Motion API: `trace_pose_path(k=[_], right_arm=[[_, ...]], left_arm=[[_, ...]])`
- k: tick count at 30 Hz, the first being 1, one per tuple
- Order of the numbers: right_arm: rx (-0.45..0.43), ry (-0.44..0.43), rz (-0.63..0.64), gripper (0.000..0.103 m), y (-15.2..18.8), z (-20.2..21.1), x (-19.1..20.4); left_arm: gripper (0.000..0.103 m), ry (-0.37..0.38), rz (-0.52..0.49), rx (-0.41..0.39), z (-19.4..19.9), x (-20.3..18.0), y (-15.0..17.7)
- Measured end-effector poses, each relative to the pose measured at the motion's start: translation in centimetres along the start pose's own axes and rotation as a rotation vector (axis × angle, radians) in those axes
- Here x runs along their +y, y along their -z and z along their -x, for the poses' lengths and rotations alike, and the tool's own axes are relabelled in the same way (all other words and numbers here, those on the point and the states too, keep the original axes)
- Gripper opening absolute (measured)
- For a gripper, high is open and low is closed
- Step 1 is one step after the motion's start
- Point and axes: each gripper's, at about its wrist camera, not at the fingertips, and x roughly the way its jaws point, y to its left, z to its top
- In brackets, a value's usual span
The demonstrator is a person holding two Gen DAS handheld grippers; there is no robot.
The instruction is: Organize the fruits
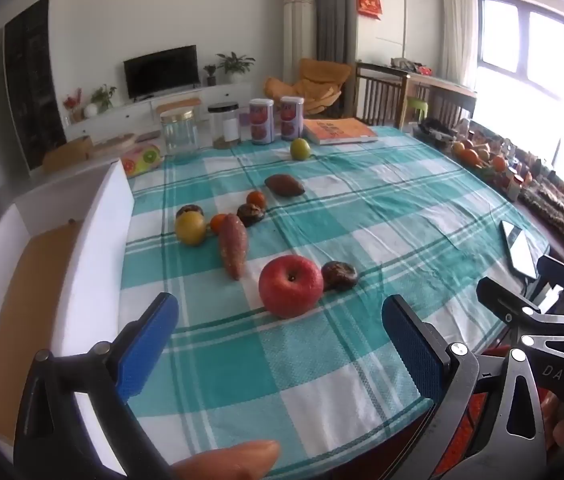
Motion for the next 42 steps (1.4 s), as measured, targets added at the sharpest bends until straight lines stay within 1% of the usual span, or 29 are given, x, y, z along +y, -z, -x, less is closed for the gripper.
trace_pose_path(k=[4, 6, 7, 9, 13, 29, 42], right_arm=[[0.001, -0.001, -0.001, 0.103, 0.0, 0.0, 0.0], [-0.012, -0.003, 0.003, 0.103, -0.1, 0.1, 0.1], [-0.019, -0.004, 0.007, 0.103, 0.0, 0.3, 0.2], [-0.032, -0.007, 0.016, 0.103, 0.4, 0.6, 0.7], [-0.046, -0.014, 0.033, 0.103, 0.7, 0.8, 1.1], [-0.049, -0.006, 0.032, 0.103, 0.5, 1.0, 1.1], [-0.051, -0.010, 0.035, 0.103, 0.6, 1.1, 1.2]], left_arm=[[0.102, 0.008, -0.002, -0.006, 0.2, -0.2, -0.1], [0.102, -0.003, 0.002, 0.004, -0.1, -0.1, -0.1], [0.102, 0.003, 0.008, 0.008, -0.3, 0.2, -0.1], [0.102, 0.004, 0.018, -0.010, 0.0, 0.5, 0.3], [0.102, 0.000, 0.017, -0.006, 0.2, 0.3, 0.6], [0.102, 0.000, 0.023, 0.025, -0.1, 0.6, 1.1], [0.102, 0.001, 0.023, 0.025, -0.2, 0.5, 1.2]])
